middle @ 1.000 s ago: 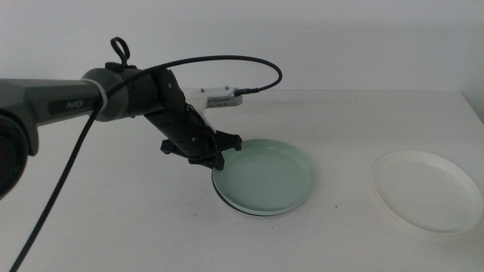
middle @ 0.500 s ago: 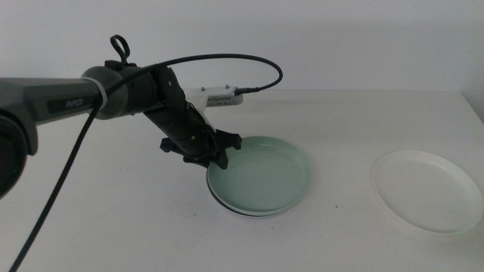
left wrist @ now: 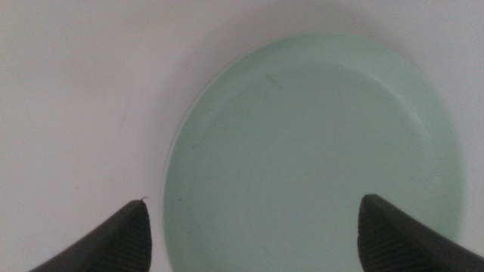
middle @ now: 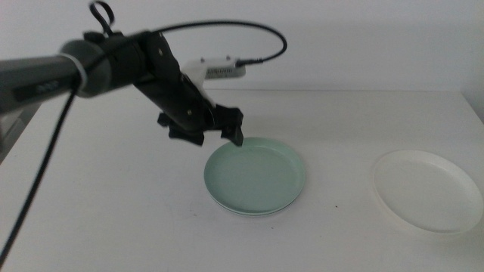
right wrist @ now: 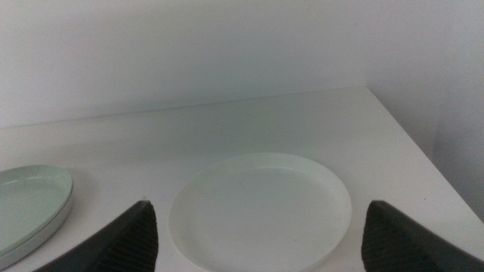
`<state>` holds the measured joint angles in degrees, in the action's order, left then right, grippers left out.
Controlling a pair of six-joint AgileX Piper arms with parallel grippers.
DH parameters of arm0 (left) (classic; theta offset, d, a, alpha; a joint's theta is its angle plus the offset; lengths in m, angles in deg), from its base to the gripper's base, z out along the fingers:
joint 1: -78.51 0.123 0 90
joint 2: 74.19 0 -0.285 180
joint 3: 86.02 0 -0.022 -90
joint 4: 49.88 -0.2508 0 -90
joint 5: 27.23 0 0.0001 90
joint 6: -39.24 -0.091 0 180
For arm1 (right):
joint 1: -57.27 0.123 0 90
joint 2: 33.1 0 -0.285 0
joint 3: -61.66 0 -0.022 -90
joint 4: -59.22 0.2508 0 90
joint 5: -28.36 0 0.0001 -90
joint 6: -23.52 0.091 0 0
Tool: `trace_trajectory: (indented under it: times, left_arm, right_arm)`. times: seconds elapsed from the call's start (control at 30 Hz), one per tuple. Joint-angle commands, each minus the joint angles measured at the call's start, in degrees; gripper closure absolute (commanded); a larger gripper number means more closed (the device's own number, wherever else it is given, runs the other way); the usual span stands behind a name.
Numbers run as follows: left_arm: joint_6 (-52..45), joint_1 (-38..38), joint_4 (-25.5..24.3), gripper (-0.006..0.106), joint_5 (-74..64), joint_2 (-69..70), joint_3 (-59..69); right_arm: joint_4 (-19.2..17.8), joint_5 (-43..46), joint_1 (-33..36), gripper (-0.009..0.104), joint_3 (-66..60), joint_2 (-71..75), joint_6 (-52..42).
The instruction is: Stack the three bowls on top of each other.
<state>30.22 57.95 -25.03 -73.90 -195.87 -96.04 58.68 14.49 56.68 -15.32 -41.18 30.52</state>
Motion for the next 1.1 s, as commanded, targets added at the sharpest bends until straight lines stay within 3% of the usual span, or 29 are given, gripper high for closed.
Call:
trace_trajectory:
  times: [0.0,0.13,0.37,0.7,0.87,1.07]
  left_arm:
    - [-0.7,0.0,-0.3,0.007,-1.2,3.7,-1.2]
    - [-2.9,0.1,-1.0,0.007,-1.6,11.5,-1.4]
    - [-5.5,0.1,-6.5,0.007,-5.0,26.6,-1.2]
    - [-16.6,0.1,-0.3,0.007,-8.4,49.9,11.1]
    - [-23.0,0.1,8.6,0.007,-9.5,62.3,18.3]
    - [-22.2,0.1,8.6,0.007,-9.6,67.0,19.7]
  right_arm:
    - [-0.2,0.4,-0.5,0.002,-0.2,0.3,-0.3]
    - [-0.2,0.4,-0.5,0.002,-0.2,0.3,-0.3]
    - [-0.2,0.4,-0.5,0.002,-0.2,0.3,-0.3]
    - [-0.2,0.4,-0.5,0.002,-0.2,0.3,-0.3]
    - [-0.2,0.4,-0.5,0.002,-0.2,0.3,-0.3]
    - [-0.2,0.4,-0.5,0.002,-0.2,0.3,-0.3]
